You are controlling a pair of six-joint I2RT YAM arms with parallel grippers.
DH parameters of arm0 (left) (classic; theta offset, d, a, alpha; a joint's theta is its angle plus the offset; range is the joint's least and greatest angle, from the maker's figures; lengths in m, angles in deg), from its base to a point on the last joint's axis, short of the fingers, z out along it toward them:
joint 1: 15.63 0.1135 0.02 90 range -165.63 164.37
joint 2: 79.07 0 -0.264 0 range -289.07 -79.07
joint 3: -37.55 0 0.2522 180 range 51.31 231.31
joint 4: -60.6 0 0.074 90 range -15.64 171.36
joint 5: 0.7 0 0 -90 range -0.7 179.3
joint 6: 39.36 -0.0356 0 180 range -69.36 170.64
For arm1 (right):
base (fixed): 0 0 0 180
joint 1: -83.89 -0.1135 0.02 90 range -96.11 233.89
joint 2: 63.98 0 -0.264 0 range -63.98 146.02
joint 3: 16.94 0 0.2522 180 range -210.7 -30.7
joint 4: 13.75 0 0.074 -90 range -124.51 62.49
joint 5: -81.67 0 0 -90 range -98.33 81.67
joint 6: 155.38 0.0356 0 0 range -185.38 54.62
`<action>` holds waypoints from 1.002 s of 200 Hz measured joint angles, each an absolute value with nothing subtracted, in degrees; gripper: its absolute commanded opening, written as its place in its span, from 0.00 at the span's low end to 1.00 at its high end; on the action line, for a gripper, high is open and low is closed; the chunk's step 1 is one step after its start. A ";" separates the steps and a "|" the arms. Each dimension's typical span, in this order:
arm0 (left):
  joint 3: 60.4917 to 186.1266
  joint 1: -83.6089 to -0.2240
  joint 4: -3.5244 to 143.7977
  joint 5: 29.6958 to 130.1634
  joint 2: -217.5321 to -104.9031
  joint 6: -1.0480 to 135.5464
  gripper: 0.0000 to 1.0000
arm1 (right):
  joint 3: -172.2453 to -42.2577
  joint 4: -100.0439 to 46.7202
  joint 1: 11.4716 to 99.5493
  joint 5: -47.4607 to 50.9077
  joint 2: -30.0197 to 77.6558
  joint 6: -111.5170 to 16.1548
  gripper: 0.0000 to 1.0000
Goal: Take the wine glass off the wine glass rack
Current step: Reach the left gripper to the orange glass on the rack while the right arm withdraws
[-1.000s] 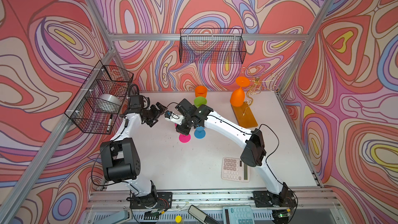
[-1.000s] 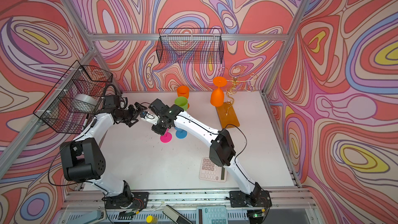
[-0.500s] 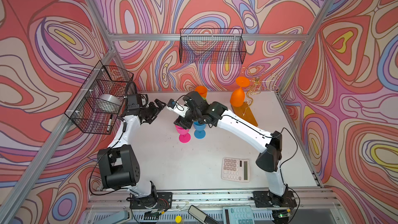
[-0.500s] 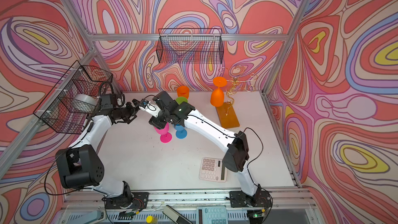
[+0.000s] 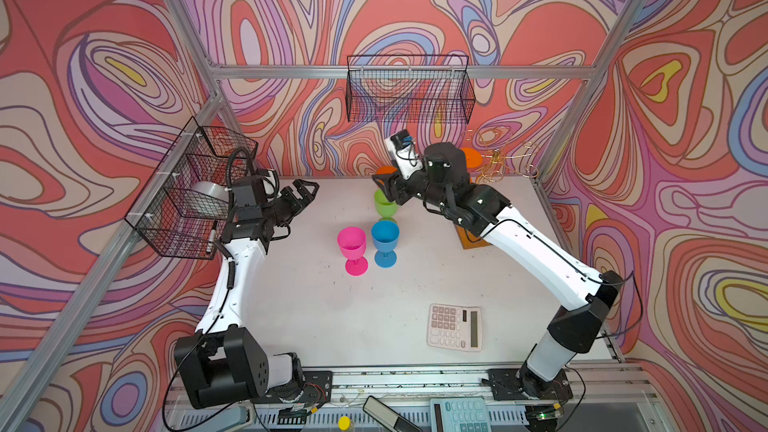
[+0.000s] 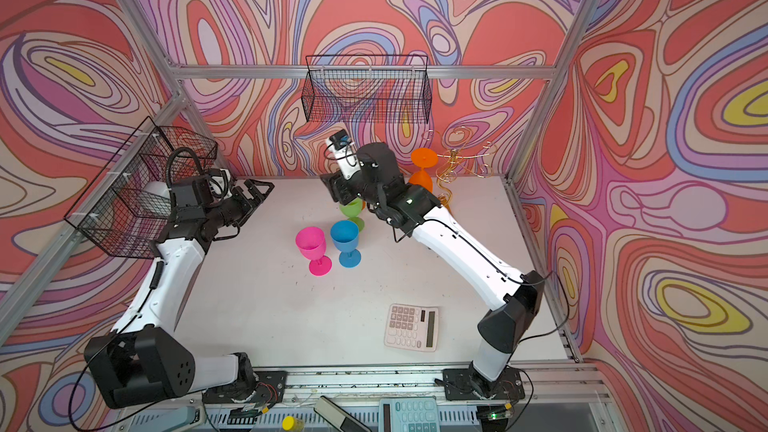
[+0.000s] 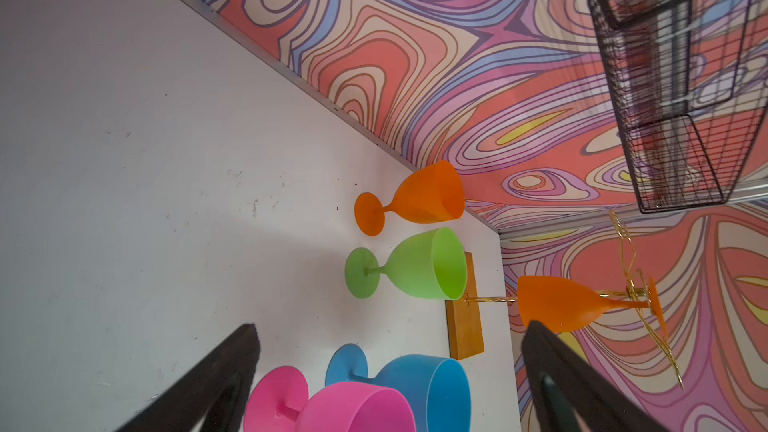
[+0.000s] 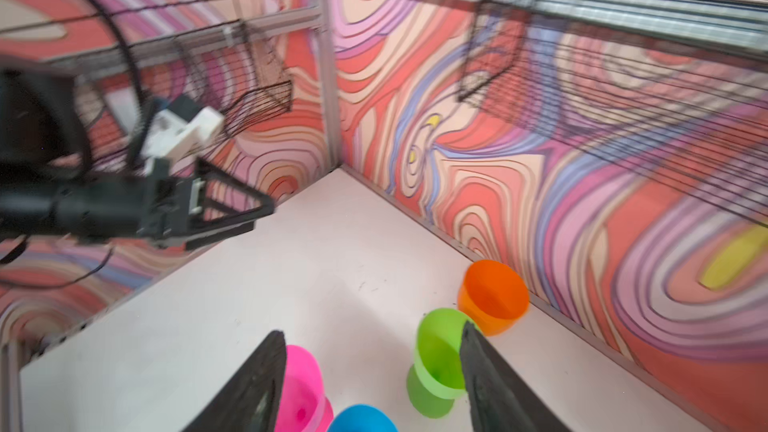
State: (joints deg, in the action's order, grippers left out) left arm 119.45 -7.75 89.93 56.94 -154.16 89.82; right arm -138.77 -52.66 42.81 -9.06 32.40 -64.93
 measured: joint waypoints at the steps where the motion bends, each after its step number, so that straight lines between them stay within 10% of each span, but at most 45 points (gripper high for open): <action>1: 119.45 -7.99 89.86 56.90 -154.01 89.78 0.98 | -138.77 -52.64 43.12 -9.26 32.22 -64.58 0.69; 107: 121.09 -36.62 83.66 62.58 -150.12 90.13 0.92 | -132.65 -53.77 55.99 -15.09 18.52 -40.06 0.65; 200: 133.98 -51.37 71.18 72.55 -169.44 106.41 0.72 | -118.29 -57.62 66.94 -15.86 4.24 -28.50 0.62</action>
